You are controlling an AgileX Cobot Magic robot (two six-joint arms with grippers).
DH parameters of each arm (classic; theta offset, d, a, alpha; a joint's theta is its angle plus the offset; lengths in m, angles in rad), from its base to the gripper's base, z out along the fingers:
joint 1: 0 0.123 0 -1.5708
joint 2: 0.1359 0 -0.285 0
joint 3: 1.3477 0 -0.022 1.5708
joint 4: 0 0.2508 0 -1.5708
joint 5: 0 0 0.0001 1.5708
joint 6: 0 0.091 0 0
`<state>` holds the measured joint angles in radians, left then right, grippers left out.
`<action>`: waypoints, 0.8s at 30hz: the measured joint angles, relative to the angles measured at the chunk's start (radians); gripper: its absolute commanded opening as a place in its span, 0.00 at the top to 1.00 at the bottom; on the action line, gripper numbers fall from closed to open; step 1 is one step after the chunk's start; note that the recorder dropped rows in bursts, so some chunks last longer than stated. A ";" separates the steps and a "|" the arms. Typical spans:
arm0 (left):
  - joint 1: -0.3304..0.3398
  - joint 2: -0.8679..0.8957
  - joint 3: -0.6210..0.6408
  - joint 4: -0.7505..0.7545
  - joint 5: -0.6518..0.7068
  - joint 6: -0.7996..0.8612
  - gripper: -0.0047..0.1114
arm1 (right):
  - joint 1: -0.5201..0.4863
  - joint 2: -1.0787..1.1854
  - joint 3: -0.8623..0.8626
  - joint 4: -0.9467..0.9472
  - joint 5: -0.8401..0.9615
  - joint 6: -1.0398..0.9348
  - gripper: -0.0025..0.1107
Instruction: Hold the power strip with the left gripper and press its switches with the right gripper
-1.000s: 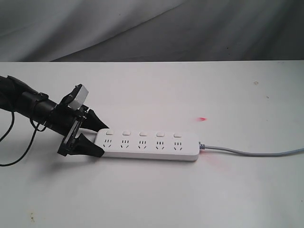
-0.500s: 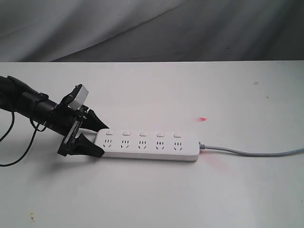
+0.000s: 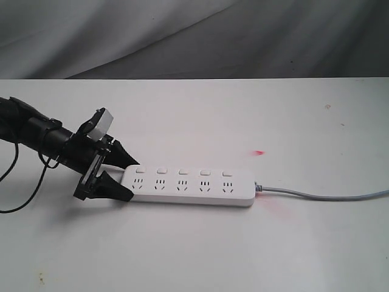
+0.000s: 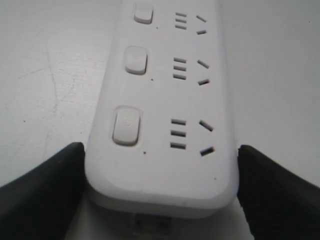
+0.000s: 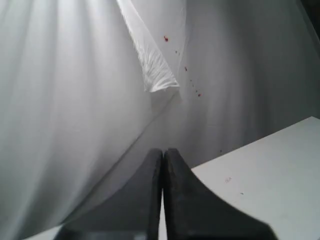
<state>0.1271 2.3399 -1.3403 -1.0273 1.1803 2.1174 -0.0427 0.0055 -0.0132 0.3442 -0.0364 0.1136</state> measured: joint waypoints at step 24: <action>0.000 0.000 0.000 0.000 0.000 0.000 0.57 | 0.000 1.311 -1.128 -0.170 0.757 -0.598 0.98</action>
<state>0.1271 2.3399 -1.3403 -1.0273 1.1803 2.1174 -0.0427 1.3163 -1.1416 0.1738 0.7202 -0.4841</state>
